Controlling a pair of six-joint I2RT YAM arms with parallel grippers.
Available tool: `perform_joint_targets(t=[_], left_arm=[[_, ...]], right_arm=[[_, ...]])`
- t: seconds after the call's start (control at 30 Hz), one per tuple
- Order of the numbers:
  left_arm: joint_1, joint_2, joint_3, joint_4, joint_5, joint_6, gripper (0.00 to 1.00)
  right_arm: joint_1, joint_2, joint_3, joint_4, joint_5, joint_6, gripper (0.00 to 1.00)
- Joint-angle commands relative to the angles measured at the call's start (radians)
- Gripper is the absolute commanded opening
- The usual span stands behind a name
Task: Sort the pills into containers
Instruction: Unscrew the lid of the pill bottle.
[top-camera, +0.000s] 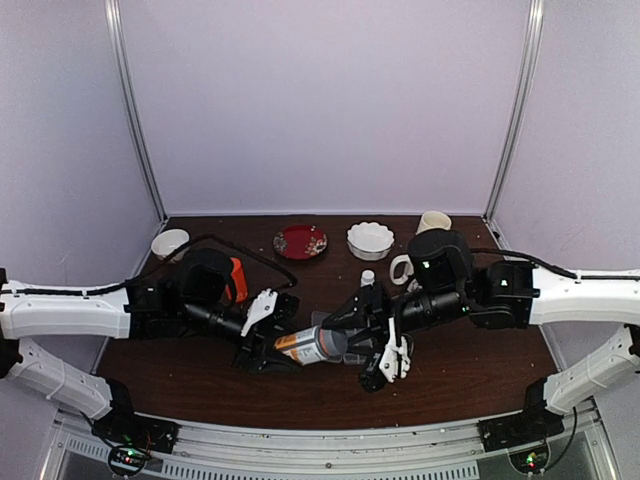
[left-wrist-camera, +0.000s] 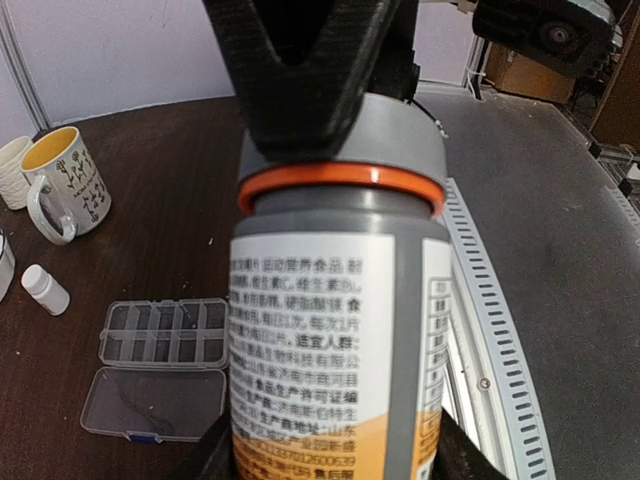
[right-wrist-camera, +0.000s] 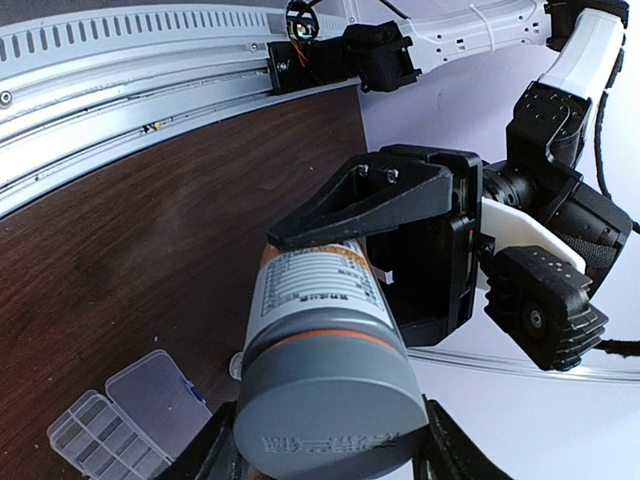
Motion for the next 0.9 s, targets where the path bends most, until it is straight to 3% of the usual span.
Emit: perform_joint_targets(t=[0.0,0.17,0.3,0.33,0.37,0.4,0.67,0.87], left_arm=[[0.028,0.003,0.062,-0.081,0.097,0.050,0.18],[0.042,0.009,0.087,-0.100,0.084,0.060,0.18],[0.042,0.011,0.094,-0.091,0.033,0.064,0.17],[0.042,0.007,0.091,-0.084,0.026,0.065,0.17],[0.043,0.004,0.089,-0.076,0.022,0.065,0.17],[0.043,0.001,0.086,-0.069,0.017,0.066,0.16],[0.043,-0.023,0.071,-0.050,-0.034,0.075,0.18],[0.042,-0.071,0.025,0.031,-0.127,0.066,0.18]], right_arm=[[-0.006,-0.046,0.008,0.118,0.067,-0.029,0.08],[-0.006,-0.041,0.017,0.091,0.050,0.003,0.13],[-0.006,-0.018,0.071,0.002,0.016,0.091,0.35],[-0.007,-0.013,0.081,-0.012,0.008,0.116,0.57],[-0.008,-0.009,0.084,-0.021,0.003,0.141,0.92],[-0.007,-0.008,0.085,-0.029,0.001,0.156,0.99],[-0.033,-0.082,0.020,0.043,-0.056,0.436,1.00],[-0.032,-0.143,-0.023,0.118,-0.052,0.857,1.00]])
